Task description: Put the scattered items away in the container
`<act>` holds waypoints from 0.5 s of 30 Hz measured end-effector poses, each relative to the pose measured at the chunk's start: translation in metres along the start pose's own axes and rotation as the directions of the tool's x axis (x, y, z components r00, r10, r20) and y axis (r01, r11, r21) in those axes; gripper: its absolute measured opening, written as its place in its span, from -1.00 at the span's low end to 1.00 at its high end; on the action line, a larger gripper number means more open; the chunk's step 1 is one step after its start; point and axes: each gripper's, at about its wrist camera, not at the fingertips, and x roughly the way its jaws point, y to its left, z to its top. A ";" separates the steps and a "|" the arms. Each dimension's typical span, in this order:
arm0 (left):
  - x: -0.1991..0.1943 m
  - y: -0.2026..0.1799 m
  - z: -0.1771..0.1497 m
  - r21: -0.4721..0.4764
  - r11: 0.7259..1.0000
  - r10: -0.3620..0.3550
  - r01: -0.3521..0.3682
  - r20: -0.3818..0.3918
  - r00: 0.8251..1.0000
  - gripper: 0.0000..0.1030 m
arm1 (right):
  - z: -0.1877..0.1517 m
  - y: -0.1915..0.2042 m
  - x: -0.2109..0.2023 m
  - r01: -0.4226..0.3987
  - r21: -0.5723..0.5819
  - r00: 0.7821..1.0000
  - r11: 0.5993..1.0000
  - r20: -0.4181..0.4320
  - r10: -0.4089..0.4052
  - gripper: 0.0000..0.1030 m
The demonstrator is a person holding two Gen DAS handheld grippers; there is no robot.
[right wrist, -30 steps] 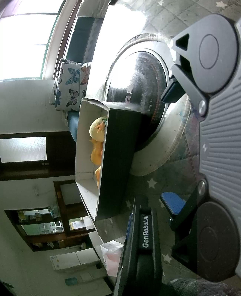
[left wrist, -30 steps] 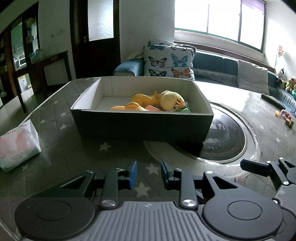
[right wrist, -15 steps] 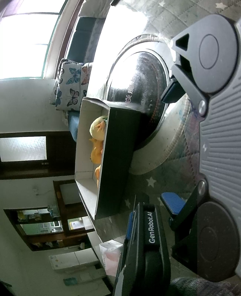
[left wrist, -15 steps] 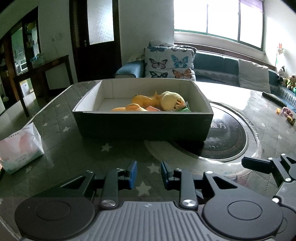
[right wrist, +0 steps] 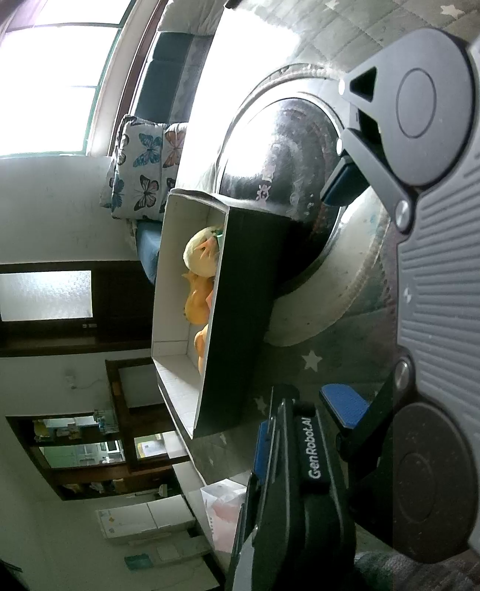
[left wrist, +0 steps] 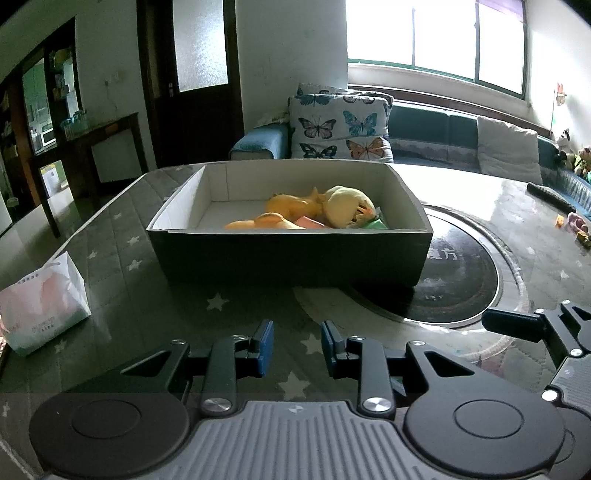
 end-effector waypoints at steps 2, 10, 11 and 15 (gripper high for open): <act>0.002 0.001 0.001 0.002 1.000 0.002 -0.002 -0.003 1.000 -0.40 | 0.002 0.000 0.002 -0.001 -0.001 1.000 1.000 -0.002 0.001 1.00; 0.010 0.007 0.008 0.010 1.000 0.008 -0.008 -0.009 1.000 -0.40 | 0.009 0.001 0.012 -0.002 -0.001 1.000 1.000 -0.014 0.002 1.00; 0.011 0.008 0.009 0.011 1.000 0.008 -0.008 -0.011 1.000 -0.40 | 0.010 0.002 0.013 -0.002 -0.002 1.000 1.000 -0.014 0.002 1.00; 0.017 0.010 0.012 0.016 1.000 0.012 -0.012 -0.015 1.000 -0.40 | 0.015 0.002 0.020 -0.001 -0.001 1.000 1.000 -0.018 0.001 1.00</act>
